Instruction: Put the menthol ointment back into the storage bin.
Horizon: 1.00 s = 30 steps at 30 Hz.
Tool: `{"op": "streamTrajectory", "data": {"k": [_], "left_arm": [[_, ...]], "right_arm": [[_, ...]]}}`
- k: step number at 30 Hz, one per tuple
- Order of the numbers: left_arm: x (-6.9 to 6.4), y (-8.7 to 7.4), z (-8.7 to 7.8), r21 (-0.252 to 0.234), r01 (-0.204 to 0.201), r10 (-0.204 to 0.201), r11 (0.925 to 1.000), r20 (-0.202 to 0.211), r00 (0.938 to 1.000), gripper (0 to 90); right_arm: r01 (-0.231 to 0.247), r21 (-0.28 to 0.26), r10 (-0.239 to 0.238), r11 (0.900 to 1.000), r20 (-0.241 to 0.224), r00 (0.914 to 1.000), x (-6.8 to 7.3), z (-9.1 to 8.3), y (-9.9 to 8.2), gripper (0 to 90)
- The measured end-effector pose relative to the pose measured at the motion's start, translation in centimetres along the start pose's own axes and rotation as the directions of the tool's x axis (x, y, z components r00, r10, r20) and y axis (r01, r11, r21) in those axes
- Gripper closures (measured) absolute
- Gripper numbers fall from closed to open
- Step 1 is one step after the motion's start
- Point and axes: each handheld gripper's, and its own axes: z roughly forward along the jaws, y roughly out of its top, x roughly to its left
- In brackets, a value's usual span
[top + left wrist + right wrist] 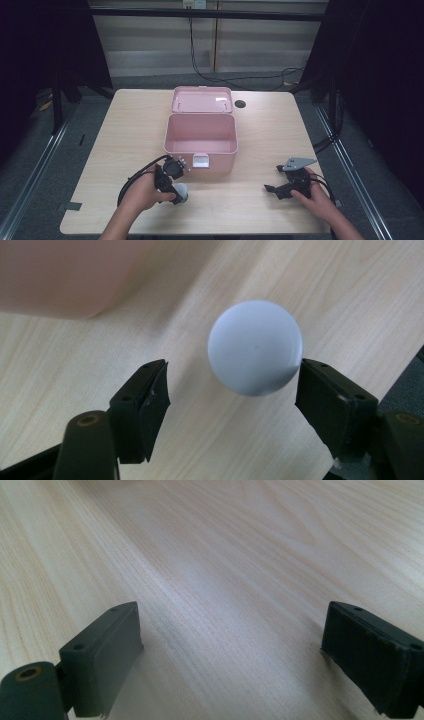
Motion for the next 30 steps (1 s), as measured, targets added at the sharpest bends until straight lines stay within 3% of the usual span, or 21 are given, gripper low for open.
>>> {"op": "streamTrajectory", "data": {"k": [4,5,12,16,21,30], "left_arm": [[-0.2,0.5,0.3,0.016,-0.005,0.005,0.9999,0.009,1.0000,31.3],[-0.1,0.7,0.4,0.024,-0.023,0.023,0.9994,0.007,0.9997,32.1],[-0.4,1.4,0.7,0.024,-0.023,0.023,0.9994,0.025,0.9994,37.1],[-0.3,1.6,0.7,0.025,0.011,-0.012,0.9996,0.046,0.9989,49.7],[-0.2,1.7,0.2,0.036,0.035,-0.037,0.9987,0.063,0.9973,50.3],[0.0,1.9,-2.2,0.057,0.060,-0.065,0.9966,0.096,0.9932,50.4]], "right_arm": [[0.000,0.000,0.000,1.0000,0.000,1.0000,0.0,0.0,0.0,8.5],[0.000,0.000,0.000,1.0000,0.000,1.0000,0.0,0.0,0.0,8.5],[0.000,0.000,0.000,1.0000,0.000,1.0000,0.0,0.0,0.0,8.5],[0.000,0.000,0.000,1.0000,0.000,1.0000,0.0,0.0,0.0,8.5],[0.000,0.000,0.000,1.0000,0.000,1.0000,0.0,0.0,0.0,8.5],[0.000,0.000,0.000,1.0000,0.000,1.0000,0.0,0.0,0.0,8.5]]}}
